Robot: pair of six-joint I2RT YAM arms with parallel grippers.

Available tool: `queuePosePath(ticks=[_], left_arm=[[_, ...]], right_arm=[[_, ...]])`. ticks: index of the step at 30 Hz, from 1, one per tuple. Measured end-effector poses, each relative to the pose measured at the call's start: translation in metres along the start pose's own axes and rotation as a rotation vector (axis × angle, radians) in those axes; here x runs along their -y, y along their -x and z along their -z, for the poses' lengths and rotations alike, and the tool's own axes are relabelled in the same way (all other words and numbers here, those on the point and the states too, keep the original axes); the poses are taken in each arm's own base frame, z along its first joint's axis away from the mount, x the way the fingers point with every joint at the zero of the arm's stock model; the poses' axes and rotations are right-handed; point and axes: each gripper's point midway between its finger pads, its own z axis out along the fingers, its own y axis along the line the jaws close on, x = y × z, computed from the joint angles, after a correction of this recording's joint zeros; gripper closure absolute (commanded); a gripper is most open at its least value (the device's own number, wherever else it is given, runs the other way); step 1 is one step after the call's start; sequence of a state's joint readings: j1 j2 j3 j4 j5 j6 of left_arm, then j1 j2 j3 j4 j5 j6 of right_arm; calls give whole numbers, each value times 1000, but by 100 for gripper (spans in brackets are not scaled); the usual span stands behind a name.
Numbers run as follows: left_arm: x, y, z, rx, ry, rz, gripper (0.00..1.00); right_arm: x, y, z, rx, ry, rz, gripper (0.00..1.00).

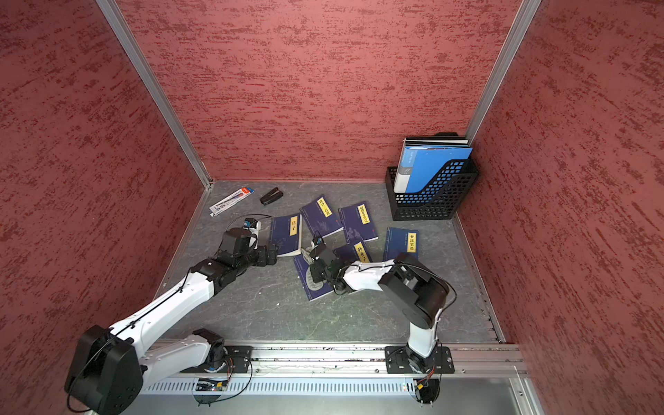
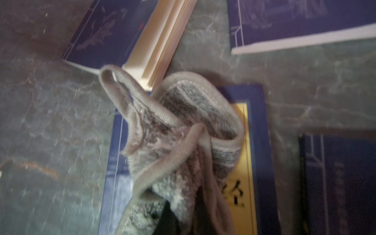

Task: Wipe the cover of the book
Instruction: Wipe the dirt from the cover of the book.

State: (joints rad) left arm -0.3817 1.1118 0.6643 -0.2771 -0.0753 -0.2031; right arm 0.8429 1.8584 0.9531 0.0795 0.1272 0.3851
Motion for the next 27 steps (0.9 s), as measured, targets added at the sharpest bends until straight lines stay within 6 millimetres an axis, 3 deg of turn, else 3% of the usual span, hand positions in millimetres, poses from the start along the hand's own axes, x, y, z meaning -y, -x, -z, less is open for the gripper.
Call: queuePosePath(ticks=[3,7,10,14,19,23,27], left_arm=[[0,1,1,-1,0,4,0],[1,3,2,4,-1,8,0],[1,3,2,2,0,9,0],[1,4,2,2,1,9,0],[3,10,2,3,1,5,0],[4,15,3,11,-2,4,0],[3,12,3,-1,1,4,0]], right_arm=[[5,12,-9,19,-14,-8,93],[8,8,-5,22,-14,-7,93],[16,-12,15,6,-1,-17,93],[25,-53,52,-33,26,-52,93],[26,-79,75,-46,54,-102,93],[27,-79,75,-46,45,-117,93],[20,-55,53,-42,16,-103,93]])
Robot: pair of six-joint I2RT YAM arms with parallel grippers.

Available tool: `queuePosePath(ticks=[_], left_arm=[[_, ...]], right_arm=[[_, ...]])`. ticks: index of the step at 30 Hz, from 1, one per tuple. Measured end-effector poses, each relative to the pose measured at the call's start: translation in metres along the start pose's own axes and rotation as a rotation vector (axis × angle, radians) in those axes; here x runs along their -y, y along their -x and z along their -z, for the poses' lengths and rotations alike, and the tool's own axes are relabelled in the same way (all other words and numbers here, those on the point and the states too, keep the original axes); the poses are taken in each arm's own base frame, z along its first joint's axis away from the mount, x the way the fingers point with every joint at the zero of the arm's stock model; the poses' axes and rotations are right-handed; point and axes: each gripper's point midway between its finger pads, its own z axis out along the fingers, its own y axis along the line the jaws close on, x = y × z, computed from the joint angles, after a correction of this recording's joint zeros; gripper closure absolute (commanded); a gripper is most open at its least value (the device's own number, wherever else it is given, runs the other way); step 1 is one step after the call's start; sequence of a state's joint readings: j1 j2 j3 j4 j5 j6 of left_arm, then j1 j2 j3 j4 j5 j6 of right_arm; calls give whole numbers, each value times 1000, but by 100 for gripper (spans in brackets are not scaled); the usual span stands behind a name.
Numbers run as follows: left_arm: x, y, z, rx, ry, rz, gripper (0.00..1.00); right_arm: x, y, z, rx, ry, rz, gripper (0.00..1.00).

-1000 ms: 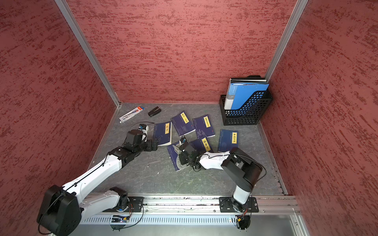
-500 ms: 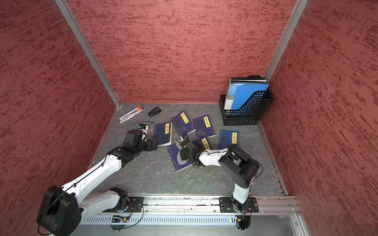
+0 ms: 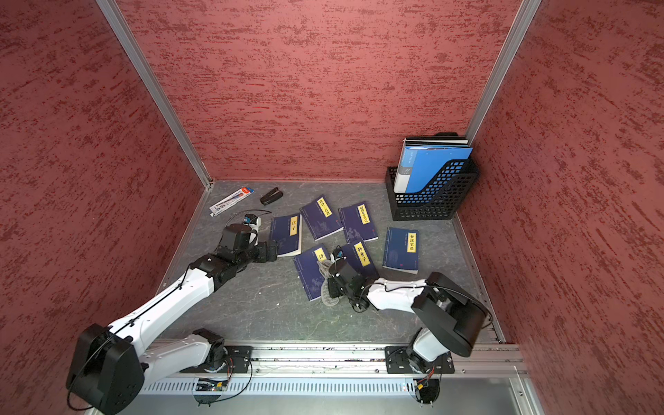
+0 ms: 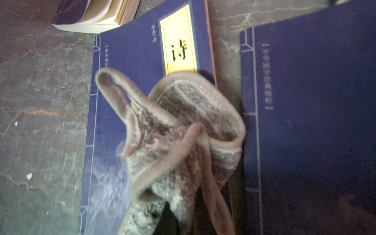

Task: Wipe the cover of the book
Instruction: Wipe the dirt from the cover of the book.

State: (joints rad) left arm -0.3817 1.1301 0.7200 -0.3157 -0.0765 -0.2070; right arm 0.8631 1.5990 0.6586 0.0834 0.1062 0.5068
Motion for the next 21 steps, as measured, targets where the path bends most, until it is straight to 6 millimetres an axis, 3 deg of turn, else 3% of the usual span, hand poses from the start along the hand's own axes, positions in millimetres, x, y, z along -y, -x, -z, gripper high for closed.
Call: queuePosePath(ticks=[6,11,15,21], left_arm=[[-1,-2,5,-7,2,5,0],[0,2,10,11,-8,7,0],[0,0,9,3,-5,6,0],[0,0,9,-4,-3,5,0]], right_arm=[[1,55,-41,50,-51,-3,93],[10,70,-49,65,-73,1,93],[12,62,-43,52,-70,16,92],[19,9,1,-23,-35,40,92]])
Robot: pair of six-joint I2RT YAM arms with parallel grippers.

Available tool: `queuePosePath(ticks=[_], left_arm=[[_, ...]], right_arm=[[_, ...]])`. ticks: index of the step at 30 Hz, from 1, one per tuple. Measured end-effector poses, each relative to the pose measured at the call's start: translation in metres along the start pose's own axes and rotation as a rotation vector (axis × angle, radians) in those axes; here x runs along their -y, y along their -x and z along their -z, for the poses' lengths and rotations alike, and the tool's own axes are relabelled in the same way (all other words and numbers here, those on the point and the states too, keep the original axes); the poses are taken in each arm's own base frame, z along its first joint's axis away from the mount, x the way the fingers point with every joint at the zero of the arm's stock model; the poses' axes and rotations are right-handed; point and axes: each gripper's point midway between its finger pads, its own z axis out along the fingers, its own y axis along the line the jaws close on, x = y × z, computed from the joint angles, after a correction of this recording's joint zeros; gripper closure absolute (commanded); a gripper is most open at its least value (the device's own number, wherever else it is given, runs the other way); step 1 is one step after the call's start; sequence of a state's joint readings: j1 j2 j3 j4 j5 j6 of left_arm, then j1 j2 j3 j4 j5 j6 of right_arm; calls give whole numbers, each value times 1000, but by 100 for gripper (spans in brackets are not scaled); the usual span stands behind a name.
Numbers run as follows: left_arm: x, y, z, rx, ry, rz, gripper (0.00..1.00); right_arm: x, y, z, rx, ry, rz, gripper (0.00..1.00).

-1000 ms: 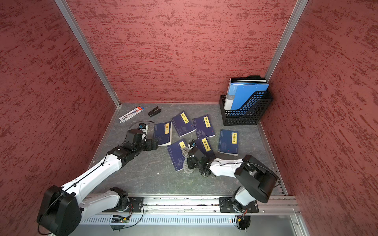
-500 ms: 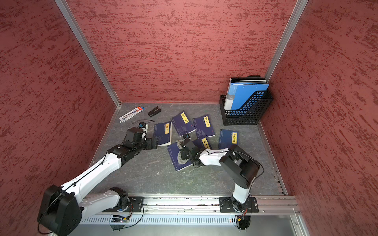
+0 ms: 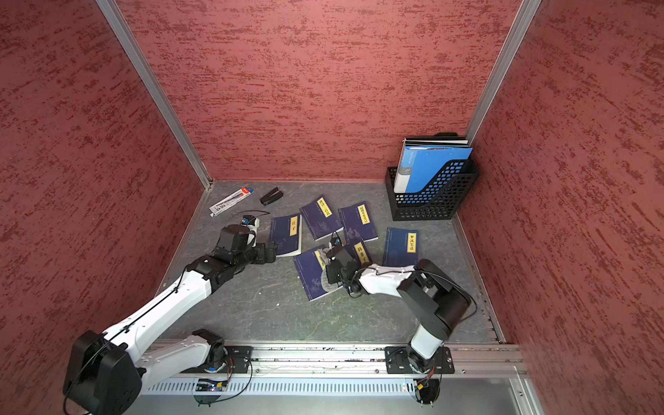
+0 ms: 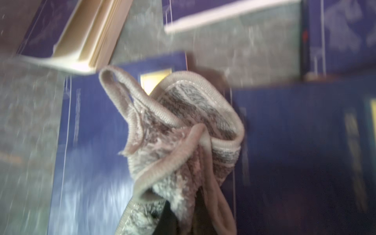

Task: Wipe the cover of the book
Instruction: Wipe the dirt from the cover of the book.

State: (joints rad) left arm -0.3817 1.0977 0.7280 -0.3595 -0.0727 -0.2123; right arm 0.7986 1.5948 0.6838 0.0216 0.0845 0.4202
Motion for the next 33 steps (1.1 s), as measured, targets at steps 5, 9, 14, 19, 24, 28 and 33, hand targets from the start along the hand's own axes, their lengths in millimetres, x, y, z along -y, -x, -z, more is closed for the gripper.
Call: queuePosePath(ticks=[5,9,14,19,24,28,33], left_arm=[[0,-1,-4,-12,4,-1,0],[0,-3,-8,-29,8,-2,0],[0,-1,-9,-27,7,-2,0],[0,-4,-8,-38,11,-2,0],[-1,-5,-6,-42,11,-2,0],[0,-5,-5,-40,9,-2,0],[0,-5,-5,-42,6,6,0]], right_arm=[[-1,-32,25,-42,43,-5,92],[1,-38,29,-52,49,-17,91],[-7,-24,15,-53,39,-8,92],[-22,14,-18,-16,23,5,92],[-24,53,-46,36,17,-8,92],[-21,72,-58,53,9,-8,92],[-23,73,-59,43,23,4,92]])
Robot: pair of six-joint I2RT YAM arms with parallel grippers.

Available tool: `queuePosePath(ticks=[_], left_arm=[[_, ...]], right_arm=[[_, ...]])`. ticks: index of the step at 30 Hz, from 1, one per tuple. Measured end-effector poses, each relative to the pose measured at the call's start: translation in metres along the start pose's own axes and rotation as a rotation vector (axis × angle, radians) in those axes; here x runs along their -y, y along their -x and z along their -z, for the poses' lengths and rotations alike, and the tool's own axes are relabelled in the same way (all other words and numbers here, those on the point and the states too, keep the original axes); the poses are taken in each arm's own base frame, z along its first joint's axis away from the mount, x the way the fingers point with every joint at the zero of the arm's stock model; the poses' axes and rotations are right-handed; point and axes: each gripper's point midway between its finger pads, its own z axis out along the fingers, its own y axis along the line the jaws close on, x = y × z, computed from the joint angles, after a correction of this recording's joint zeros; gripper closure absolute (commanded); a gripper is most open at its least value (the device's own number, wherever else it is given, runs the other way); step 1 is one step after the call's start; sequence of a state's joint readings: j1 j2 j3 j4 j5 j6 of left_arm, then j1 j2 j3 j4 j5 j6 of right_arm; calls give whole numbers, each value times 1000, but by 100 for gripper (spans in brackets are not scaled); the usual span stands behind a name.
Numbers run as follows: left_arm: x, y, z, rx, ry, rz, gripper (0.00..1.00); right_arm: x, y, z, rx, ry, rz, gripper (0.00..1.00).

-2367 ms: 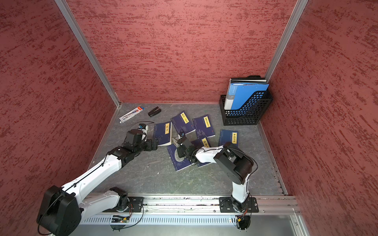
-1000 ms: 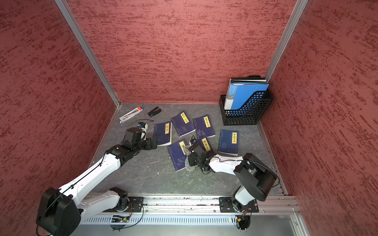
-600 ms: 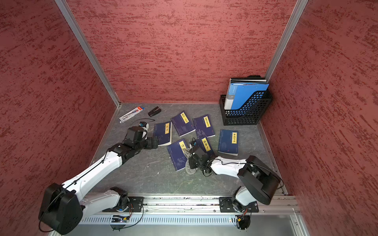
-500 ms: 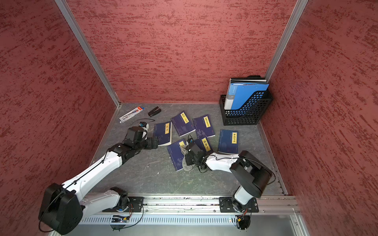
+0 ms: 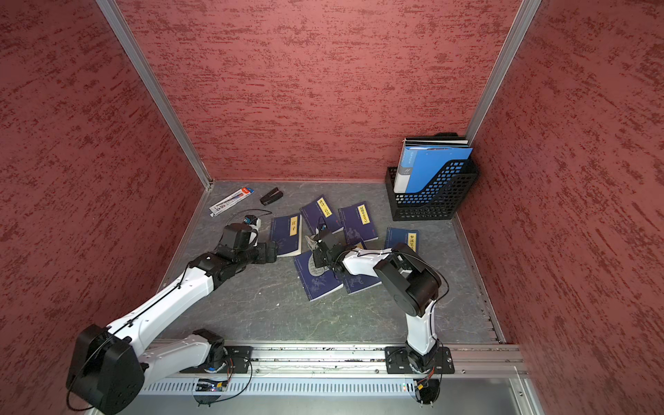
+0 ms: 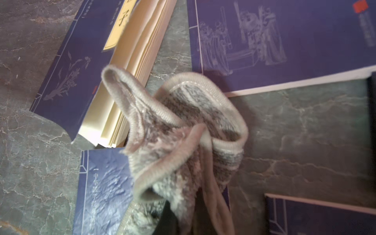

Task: Wipe the cover of the book
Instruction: Wipe the dirt from the cover of the book.

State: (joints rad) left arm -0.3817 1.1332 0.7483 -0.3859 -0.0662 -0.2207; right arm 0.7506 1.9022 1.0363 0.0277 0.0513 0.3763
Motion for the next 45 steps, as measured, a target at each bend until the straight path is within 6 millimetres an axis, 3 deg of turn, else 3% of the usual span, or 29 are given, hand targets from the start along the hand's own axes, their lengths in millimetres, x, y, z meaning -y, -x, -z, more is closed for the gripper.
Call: queuePosePath(ticks=[5,11,17,24,32,35,40,45], left_arm=[[1,0,0,-2,-6,1,0],[1,-2,-3,-13,-5,0,0],[1,-3,-4,-19,-4,0,0],[1,-5,-6,-25,-1,0,0],[1,-3,0,-16,-4,14,0],[1,-1,5,-4,-7,20,0],[1,2,9,11,-12,34,0],[2,2,9,12,-13,38,0]], right_arm=[[-3,-29,22,-39,28,7,91],[-27,-79,55,-100,96,22,91],[-26,-108,79,-133,130,-20,90],[-29,-101,72,-131,130,-20,90],[-45,-37,16,-63,127,1,90],[-46,-24,6,-47,126,12,90],[-44,-31,10,-50,140,21,90],[-39,-65,40,-82,154,16,90]])
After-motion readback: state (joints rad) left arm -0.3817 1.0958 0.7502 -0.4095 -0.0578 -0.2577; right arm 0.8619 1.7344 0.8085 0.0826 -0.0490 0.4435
